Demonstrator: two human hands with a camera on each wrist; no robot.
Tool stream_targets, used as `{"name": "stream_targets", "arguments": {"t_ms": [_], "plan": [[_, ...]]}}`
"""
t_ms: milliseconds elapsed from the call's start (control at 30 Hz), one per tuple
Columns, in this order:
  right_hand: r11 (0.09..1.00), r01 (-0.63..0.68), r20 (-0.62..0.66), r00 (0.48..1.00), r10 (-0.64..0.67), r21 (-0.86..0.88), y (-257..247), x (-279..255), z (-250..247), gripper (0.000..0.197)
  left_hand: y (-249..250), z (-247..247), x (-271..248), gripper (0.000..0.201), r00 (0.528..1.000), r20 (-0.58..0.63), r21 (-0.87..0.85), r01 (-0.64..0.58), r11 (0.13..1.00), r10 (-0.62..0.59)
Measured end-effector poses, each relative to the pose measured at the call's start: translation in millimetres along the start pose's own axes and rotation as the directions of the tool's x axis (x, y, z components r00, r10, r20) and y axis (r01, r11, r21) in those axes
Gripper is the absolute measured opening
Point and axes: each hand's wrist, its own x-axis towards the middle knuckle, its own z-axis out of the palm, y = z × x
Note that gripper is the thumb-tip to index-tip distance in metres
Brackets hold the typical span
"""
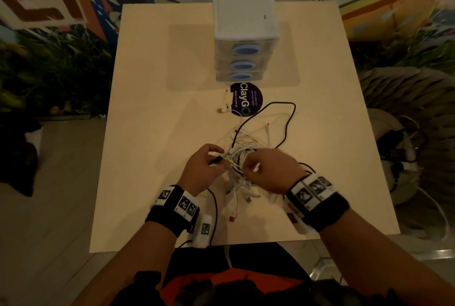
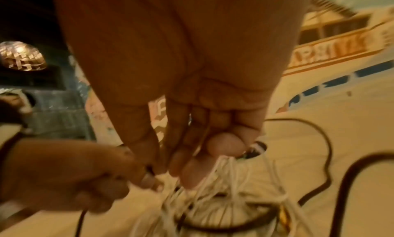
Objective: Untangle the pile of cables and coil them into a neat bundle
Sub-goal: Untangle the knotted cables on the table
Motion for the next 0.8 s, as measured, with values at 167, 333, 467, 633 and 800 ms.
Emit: {"name": "stream_targets", "arguments": {"t_ms": [167,333,467,633,800], "plan": [[0.981,-0.071,0.106,0.990,0.092,-0.182,-3.5,13.2,30.5,0.026,-0.5,-0.5,-1.7,0.035,1.000,-0.008,0.101,-0.010,0.995,0.011],[0.976,-0.098,0.063,0.992,0.113,-0.196,-0.7,14.0,28.0,0.028,-7.7,8.1,0.2,0.051,0.996,-0.032,0.279,0.092,0.956,-0.086],[0.970,-0.137,0.056,0.987,0.151,-0.203,-0.5,10.1,26.4,0.028,-10.3,13.5,4.5,0.033,0.995,0.039,0.350,0.073,0.934,-0.093],[0.946,-0.171,0.068,0.978,0.196,-0.275,-2.7,11.1,28.9,0.021,-8.5,11.6,8.1,0.014,0.994,0.072,0.293,0.059,0.954,-0.083],[0.963,-0.132,0.016,0.990,0.140,-0.235,-7.5,10.2,27.8,0.028,-5.6,8.4,6.2,0.031,0.996,0.066,0.281,0.044,0.959,-0.065]]}}
